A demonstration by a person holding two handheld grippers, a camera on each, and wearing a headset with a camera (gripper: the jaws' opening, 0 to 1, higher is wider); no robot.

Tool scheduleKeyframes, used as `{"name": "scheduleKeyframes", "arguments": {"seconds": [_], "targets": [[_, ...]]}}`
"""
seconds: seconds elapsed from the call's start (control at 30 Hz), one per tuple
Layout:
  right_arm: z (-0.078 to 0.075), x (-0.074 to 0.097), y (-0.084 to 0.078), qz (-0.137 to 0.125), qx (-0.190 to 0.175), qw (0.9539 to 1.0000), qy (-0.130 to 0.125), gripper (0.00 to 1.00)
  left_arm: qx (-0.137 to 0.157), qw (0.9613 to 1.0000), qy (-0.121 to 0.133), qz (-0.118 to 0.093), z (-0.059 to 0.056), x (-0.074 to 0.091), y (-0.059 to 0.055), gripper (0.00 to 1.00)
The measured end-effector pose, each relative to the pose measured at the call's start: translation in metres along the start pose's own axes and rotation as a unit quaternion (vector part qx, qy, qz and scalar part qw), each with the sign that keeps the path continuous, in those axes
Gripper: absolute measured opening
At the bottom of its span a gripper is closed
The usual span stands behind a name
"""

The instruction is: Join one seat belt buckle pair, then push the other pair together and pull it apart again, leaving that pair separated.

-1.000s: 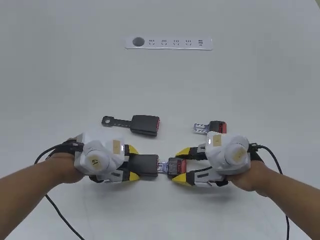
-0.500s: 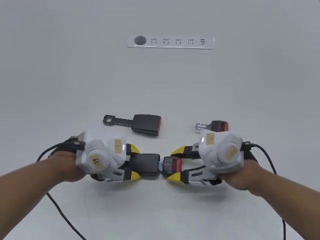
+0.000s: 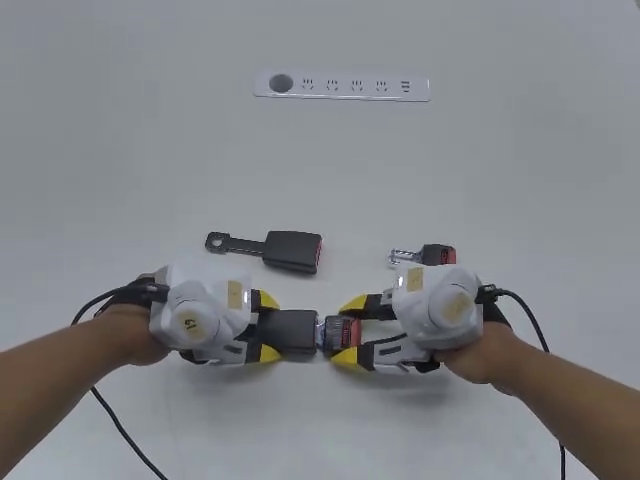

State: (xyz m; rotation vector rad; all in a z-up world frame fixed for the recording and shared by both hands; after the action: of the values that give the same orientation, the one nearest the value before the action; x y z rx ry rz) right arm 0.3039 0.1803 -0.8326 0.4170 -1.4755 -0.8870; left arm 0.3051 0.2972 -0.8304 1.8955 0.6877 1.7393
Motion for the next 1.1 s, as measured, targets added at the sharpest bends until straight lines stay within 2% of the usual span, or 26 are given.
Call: {"name": "scheduleKeyframes", "arguments": {"seconds": [0.33,0.6,0.77,0.97,1.1], "targets": [[-0.0002,-0.0006,0.0005,-0.012,-0.001,0.9999,0.001,0.34,-0.002,1.0000,-0.003,-0.009,0.0014,0.0015,-0.0014,0.33],[0.0014,-0.0007,0.0001,-0.022,0.001,0.9998,-0.002,0.34,0.001,0.9996,-0.007,-0.026,0.0023,0.0035,-0.0025,0.33],[0.0018,0.0005,-0.0009,-0.033,0.012,0.9994,-0.003,0.34,0.011,0.9986,-0.014,-0.051,0.0028,0.0049,-0.0054,0.33],[0.0034,0.0014,-0.0013,-0.041,0.022,0.9988,-0.012,0.33,-0.006,0.9981,-0.015,-0.059,0.0017,0.0041,-0.0070,0.32],[0.0039,0.0022,-0.0018,-0.044,0.025,0.9986,-0.019,0.33,-0.005,0.9974,-0.014,-0.071,0.0024,0.0040,-0.0079,0.32]]}}
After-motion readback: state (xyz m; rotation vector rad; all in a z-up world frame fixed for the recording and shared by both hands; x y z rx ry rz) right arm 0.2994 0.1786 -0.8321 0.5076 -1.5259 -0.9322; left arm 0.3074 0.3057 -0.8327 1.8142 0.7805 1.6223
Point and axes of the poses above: the centre of the closed fingertips' face, and the gripper's own axes: x roughly backward along the fingers, z roughly to its left, y roughly out of its top, the point moved 4 cm from there along x, roughly backward along the fingers, and after that the axes turned 7 degrees about -y, right-handed, at the moved point
